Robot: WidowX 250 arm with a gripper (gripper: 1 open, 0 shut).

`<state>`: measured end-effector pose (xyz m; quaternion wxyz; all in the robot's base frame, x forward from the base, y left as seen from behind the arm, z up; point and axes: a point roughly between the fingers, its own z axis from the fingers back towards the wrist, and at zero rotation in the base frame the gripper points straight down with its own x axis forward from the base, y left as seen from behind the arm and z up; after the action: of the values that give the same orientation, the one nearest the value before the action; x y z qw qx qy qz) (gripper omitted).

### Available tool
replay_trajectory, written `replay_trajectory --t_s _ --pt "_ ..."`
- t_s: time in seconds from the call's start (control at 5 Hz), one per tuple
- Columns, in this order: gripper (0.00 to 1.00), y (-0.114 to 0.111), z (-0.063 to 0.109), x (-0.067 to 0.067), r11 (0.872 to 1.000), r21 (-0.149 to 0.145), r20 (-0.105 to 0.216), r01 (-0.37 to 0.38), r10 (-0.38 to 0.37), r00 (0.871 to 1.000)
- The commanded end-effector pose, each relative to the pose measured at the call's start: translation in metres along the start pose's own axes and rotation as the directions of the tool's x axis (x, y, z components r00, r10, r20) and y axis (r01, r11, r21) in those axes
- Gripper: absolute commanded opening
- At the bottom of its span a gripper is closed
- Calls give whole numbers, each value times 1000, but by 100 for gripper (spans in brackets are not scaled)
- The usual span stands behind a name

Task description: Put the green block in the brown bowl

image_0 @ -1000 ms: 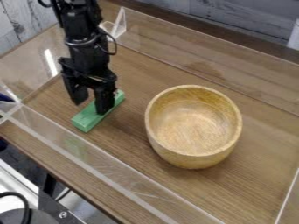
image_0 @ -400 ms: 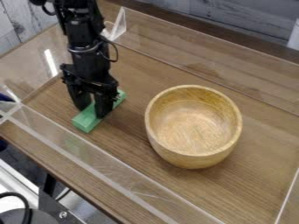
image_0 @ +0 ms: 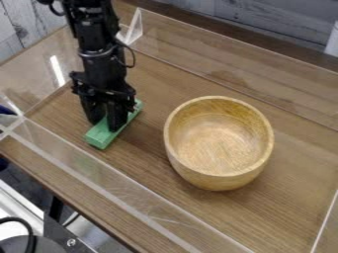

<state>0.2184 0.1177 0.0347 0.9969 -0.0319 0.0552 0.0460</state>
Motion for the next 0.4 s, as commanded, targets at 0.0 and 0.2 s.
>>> replay_trajectory --t_s 0.0,0.2 --pt "0 1 29 11 1000 24 81 -1 -1 997" --pt "0 -2 46 14 1000 16 112 -7 5 994"
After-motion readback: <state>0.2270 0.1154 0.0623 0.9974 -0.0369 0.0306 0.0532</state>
